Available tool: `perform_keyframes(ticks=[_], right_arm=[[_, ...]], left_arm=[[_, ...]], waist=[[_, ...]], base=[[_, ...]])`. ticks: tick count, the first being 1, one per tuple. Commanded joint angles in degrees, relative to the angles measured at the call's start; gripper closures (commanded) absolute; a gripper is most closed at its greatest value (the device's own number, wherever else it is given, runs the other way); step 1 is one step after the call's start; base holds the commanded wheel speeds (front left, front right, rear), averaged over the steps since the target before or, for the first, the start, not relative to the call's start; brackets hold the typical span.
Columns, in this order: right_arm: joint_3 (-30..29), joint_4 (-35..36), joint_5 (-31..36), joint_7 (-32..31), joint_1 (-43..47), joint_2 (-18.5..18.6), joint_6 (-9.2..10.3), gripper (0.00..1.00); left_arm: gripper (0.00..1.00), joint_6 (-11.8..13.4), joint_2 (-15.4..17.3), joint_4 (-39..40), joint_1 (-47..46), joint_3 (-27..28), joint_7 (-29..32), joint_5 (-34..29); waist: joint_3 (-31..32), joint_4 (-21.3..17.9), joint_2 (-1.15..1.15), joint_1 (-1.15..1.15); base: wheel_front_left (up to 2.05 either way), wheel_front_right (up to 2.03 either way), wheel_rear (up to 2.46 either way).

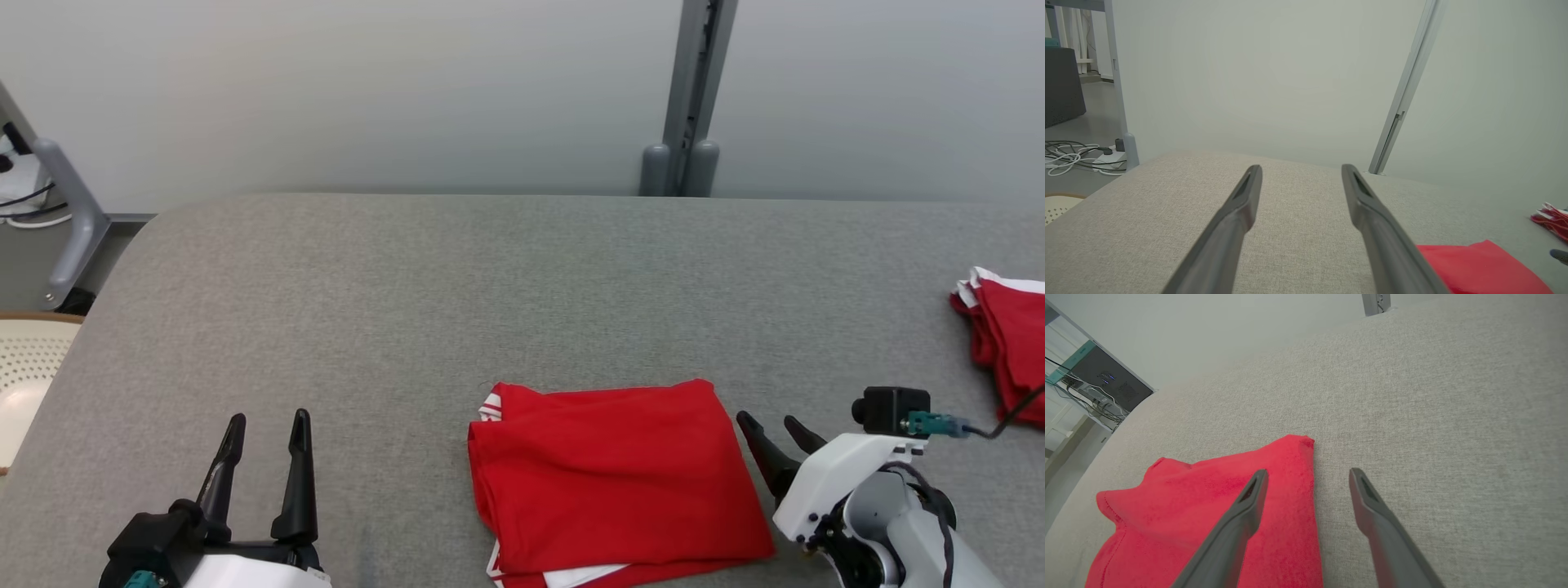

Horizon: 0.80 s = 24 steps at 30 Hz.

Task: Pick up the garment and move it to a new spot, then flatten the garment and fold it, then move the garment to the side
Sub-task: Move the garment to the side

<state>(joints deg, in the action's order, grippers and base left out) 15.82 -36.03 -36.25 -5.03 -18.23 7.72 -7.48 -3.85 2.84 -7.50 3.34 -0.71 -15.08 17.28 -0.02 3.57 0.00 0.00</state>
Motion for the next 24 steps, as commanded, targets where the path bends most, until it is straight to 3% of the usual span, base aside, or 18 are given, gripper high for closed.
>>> perform_keyframes(ticks=[1, 7, 13, 15, 16, 24], right_arm=[[-0.60, -1.57, -1.30, -1.05, -1.16, -0.02, -0.03, 0.00], [-1.26, -9.09, -5.40, -7.81, -3.63, -1.24, -0.03, 0.00], [-1.22, -12.18, -7.79, -8.35, -4.40, -1.45, -0.03, 0.00], [-0.82, -12.48, -7.21, -6.79, -4.93, -0.87, -0.03, 0.61], [-0.47, -12.71, -6.63, -5.94, -5.13, -0.52, -0.03, 1.00], [1.58, -11.89, -7.69, -1.17, -6.96, 0.11, -0.03, 1.00]], left_arm=[[0.00, -0.02, 0.17, -0.03, -0.60, 0.06, -0.07, 0.21], [0.00, -0.15, 0.14, -0.37, -0.75, 0.08, -0.07, 0.19], [0.00, -0.41, 0.16, -0.48, -0.78, 0.31, -0.07, 0.22], [0.00, -0.48, 0.16, -0.50, -0.95, 0.31, -0.07, 0.21], [0.00, -0.47, 0.17, -0.50, -1.01, 0.32, -0.07, 0.21], [0.00, -0.45, 0.14, 0.09, -1.38, 0.29, -0.07, 0.72]], waist=[[-0.20, 0.90, 0.00, 0.00], [-0.17, 3.43, 0.00, 0.00], [-0.29, 4.82, 0.00, 0.00], [-0.41, 5.11, 0.00, 0.00], [-0.48, 5.24, 0.00, 0.00], [-0.62, 5.01, 0.00, 0.00]], base=[[0.00, 0.00, 0.00], [0.00, 0.00, 0.00], [0.00, 0.00, 0.00], [0.00, 0.00, 0.00], [0.00, 0.00, 0.00], [0.00, 0.00, 0.00]])
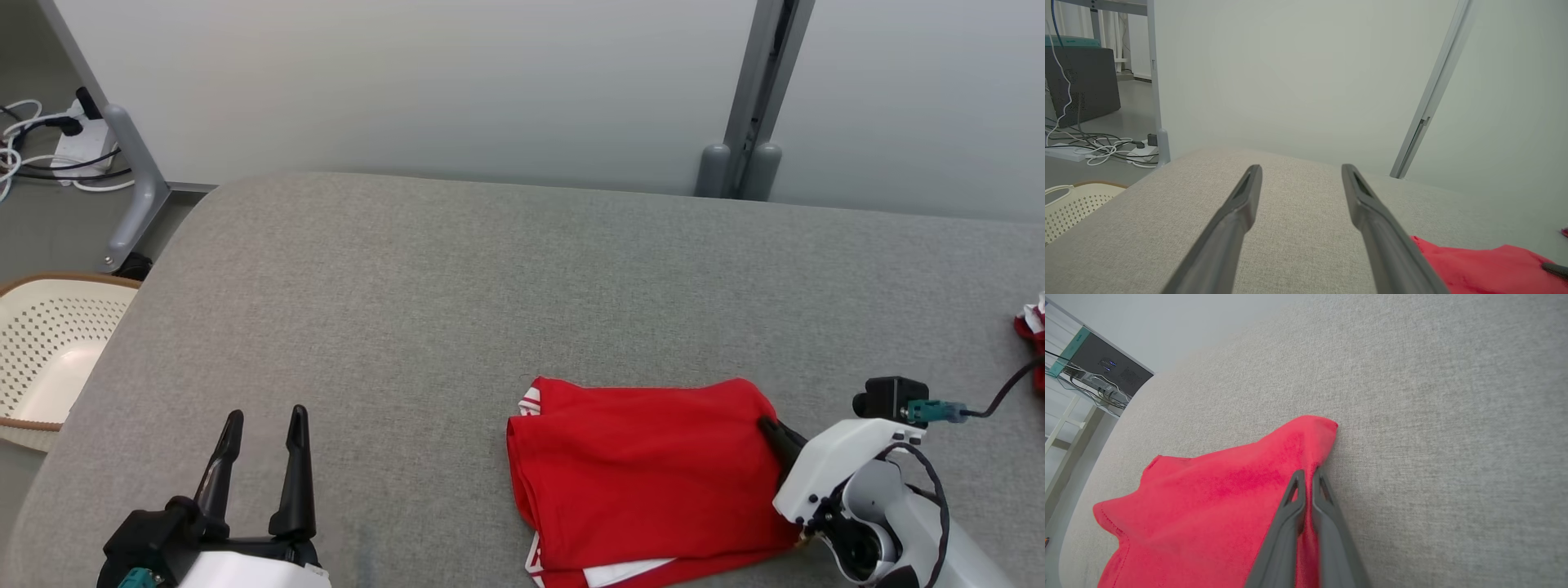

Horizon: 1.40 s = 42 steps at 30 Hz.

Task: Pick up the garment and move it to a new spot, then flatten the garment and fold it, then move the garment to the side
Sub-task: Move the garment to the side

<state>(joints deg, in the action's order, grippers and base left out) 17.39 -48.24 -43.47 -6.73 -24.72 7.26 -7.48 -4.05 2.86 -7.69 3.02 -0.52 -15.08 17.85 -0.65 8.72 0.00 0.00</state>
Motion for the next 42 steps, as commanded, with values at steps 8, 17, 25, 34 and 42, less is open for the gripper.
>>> perform_keyframes(ticks=[8, 17, 25, 34, 42], right_arm=[[2.89, 3.66, -0.76, 4.11, -3.17, 2.79, -0.03, 1.00], [7.15, 6.91, 1.21, 6.07, -7.88, 7.66, -0.03, 1.00], [10.10, 8.25, 2.70, 6.91, -13.29, 11.27, -0.03, 1.00], [13.68, 8.26, 2.07, 8.17, -19.45, 12.24, -0.03, 1.00], [17.95, 6.96, 0.90, 11.94, -26.61, 13.17, -0.03, 1.00]], left_arm=[[0.00, -0.65, 0.14, 1.04, -1.47, -2.27, -0.07, -0.13], [0.00, -1.49, 0.14, 1.40, -3.95, -7.40, -0.06, -0.73], [0.00, -2.24, 0.23, 1.40, -7.41, -10.95, -0.07, -1.79], [0.00, -2.73, 0.80, 1.48, -10.61, -12.86, -0.06, -2.78], [0.00, -2.88, 1.82, 1.30, -13.80, -14.31, 0.20, -3.29]], waist=[[0.09, -2.76, 0.00, 0.00], [-1.74, -9.20, 0.00, 0.00], [-4.88, -15.81, 0.00, 0.00], [-8.69, -24.27, 0.00, 0.00], [-12.20, -28.65, 0.00, 0.00]], base=[[0.00, 0.00, 0.00], [0.00, 0.00, 0.00], [0.00, 0.00, 0.00], [0.00, 0.00, 0.00], [0.00, 0.00, 0.00]])
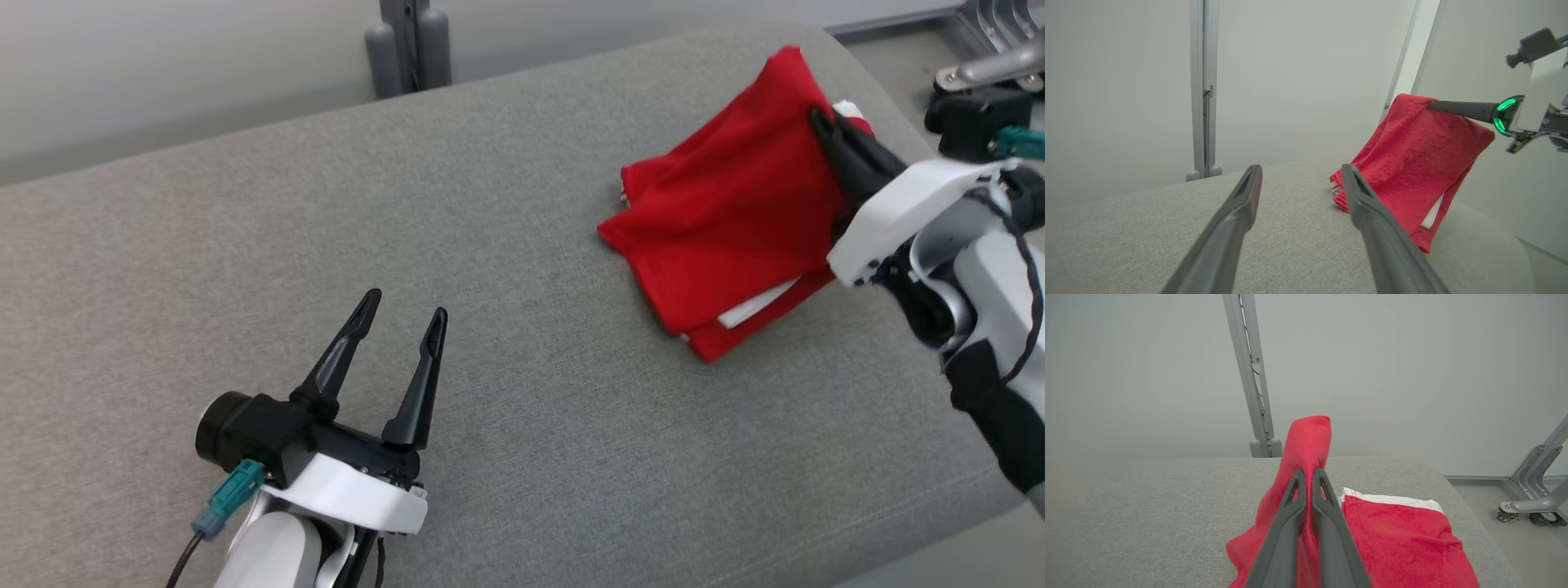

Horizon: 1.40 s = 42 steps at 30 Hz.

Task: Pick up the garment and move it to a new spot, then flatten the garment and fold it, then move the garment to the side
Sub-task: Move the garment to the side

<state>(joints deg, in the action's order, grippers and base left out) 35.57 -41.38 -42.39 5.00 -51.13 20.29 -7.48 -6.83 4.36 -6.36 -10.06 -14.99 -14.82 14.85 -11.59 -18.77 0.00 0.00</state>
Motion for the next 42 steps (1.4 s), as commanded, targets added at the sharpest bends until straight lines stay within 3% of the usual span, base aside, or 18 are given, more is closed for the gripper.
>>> perform_keyframes(ticks=[1, 10, 17, 18, 19, 20, 24, 34, 42], right_arm=[[0.20, -0.50, -0.35, 0.69, -1.12, 0.46, -0.02, 1.00], [0.38, -10.10, -0.83, 4.47, -9.57, 3.13, -0.01, 1.00], [-0.58, -19.93, 1.32, 7.45, -14.14, 1.38, -0.02, 1.00], [-0.57, -21.23, 1.74, 7.78, -14.60, 1.08, -0.02, 0.96], [-0.61, -22.71, 2.14, 8.10, -14.96, 0.80, -0.02, 0.57], [-0.70, -24.61, 2.88, 8.41, -15.33, 0.68, -0.02, 0.00], [-1.02, -31.05, 7.00, 9.21, -17.10, 0.02, -0.02, 0.00], [-5.70, -32.52, 13.82, 10.23, -15.58, -0.97, -0.01, 0.00], [-12.33, -18.20, 16.63, 10.22, -8.68, -0.48, -0.01, 0.00]], left_arm=[[0.00, -0.12, 0.48, -0.02, -1.14, 0.02, 0.08, -0.30], [0.00, -0.13, 2.16, 0.57, -3.62, -0.52, 1.59, -0.74], [0.00, 0.13, 3.68, 1.98, -4.73, -0.28, 3.25, -0.87], [0.00, 0.14, 3.84, 2.12, -4.86, -0.25, 3.36, -0.83], [0.00, 0.15, 4.00, 2.21, -4.93, -0.20, 3.44, -0.77], [0.00, 0.17, 4.14, 2.32, -4.95, -0.16, 3.47, -0.70], [0.00, 0.43, 4.48, 2.47, -5.16, 0.00, 3.56, -0.27], [0.00, 1.33, 3.95, 1.22, -3.22, 1.03, 1.89, 1.16], [0.00, 2.72, 3.49, 0.46, -0.57, 3.58, 0.30, 2.90]], waist=[[-1.83, -1.36, 0.00, 0.00], [-6.81, -1.68, 0.00, 0.00], [-10.18, -1.80, 0.00, 0.00], [-10.55, -1.78, 0.00, 0.00], [-10.84, -1.74, 0.00, 0.00], [-11.05, -1.69, 0.00, 0.00], [-11.41, -1.22, 0.00, 0.00], [-6.94, -0.12, 0.00, 0.00], [-0.76, 3.44, 0.00, 0.00]], base=[[0.00, 0.00, 0.00], [0.00, 0.00, 0.00], [0.00, 0.00, 0.00], [0.00, 0.00, 0.00], [0.00, 0.00, 0.00], [0.00, 0.00, 0.00], [0.00, 0.00, 0.00], [0.00, 0.00, 0.00], [0.00, 0.00, 0.00]])
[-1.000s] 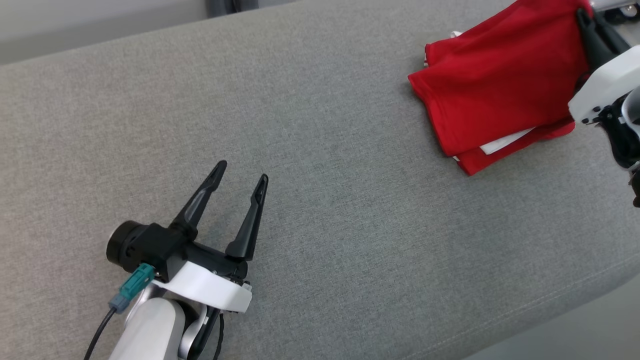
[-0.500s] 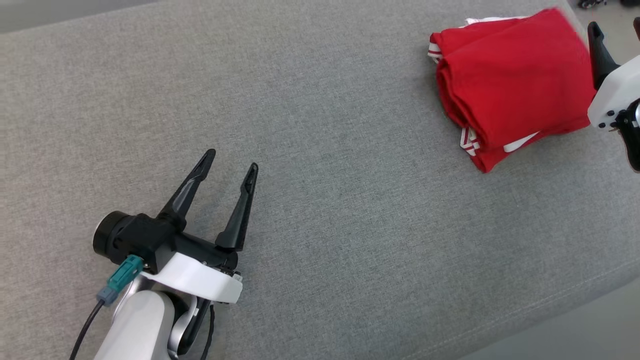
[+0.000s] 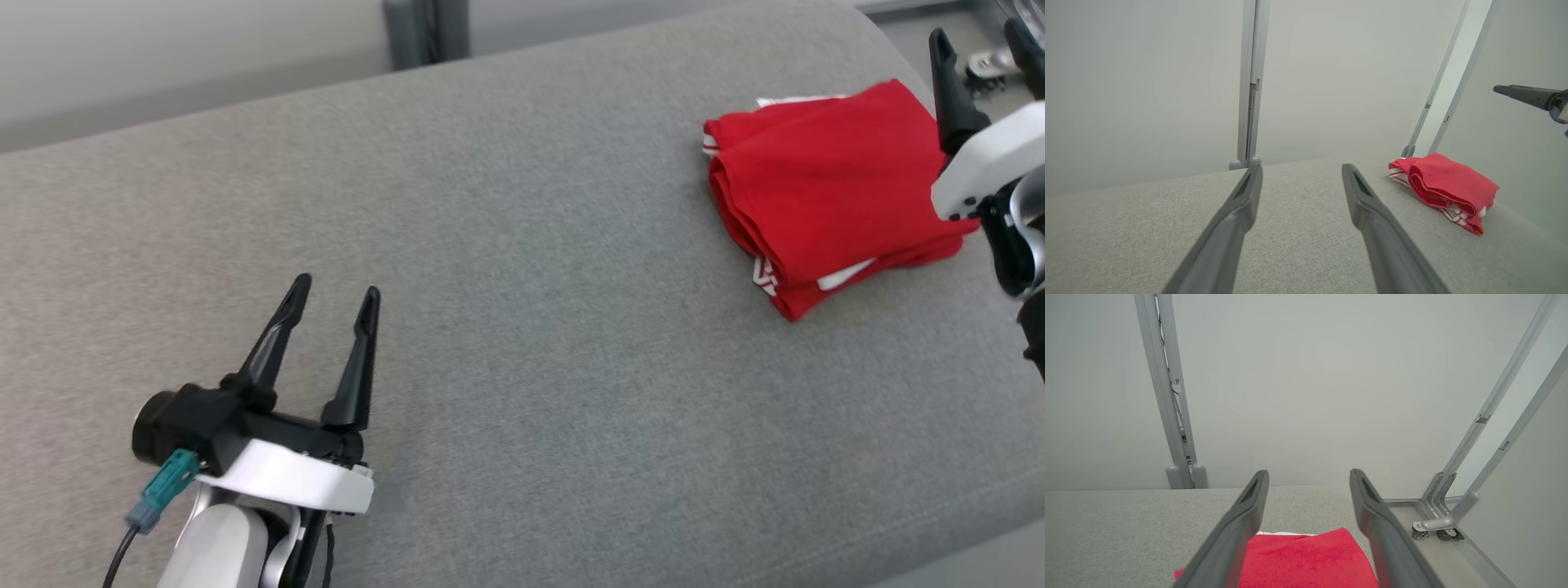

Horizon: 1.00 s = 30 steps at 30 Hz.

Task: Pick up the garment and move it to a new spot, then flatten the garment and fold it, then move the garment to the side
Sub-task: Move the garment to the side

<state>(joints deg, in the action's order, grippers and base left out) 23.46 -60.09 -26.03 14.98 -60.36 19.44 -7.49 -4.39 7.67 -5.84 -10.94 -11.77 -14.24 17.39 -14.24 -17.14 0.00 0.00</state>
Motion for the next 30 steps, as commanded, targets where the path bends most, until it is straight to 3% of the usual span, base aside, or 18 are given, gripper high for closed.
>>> perform_keyframes(ticks=[1, 17, 21, 30], right_arm=[[-1.21, 2.48, 0.53, 0.23, 2.04, 0.54, -0.01, 0.00], [-11.45, 27.16, 1.34, 0.25, 32.97, -2.14, -0.01, 0.00], [-13.26, 33.89, 2.06, 0.26, 39.78, -3.83, -0.02, 0.00], [-18.27, 44.31, 4.27, 0.25, 53.11, -7.88, -0.02, 0.00]], left_arm=[[0.00, 0.47, 0.16, -0.02, 0.86, 0.79, -0.38, 0.49], [0.00, 3.05, -0.24, 1.41, 8.99, 5.95, -0.93, 0.99], [0.00, 4.51, -0.47, 0.64, 10.98, 7.93, -0.94, 1.23], [0.00, 4.11, -1.56, -0.45, 13.03, 9.40, -0.89, 1.57]], waist=[[2.65, 2.50, 0.00, 0.00], [12.76, 16.06, 0.00, 0.00], [14.26, 18.25, 0.00, 0.00], [15.15, 21.52, 0.00, 0.00]], base=[[0.00, 0.00, 0.00], [0.00, 0.00, 0.00], [0.00, 0.00, 0.00], [0.00, 0.00, 0.00]])
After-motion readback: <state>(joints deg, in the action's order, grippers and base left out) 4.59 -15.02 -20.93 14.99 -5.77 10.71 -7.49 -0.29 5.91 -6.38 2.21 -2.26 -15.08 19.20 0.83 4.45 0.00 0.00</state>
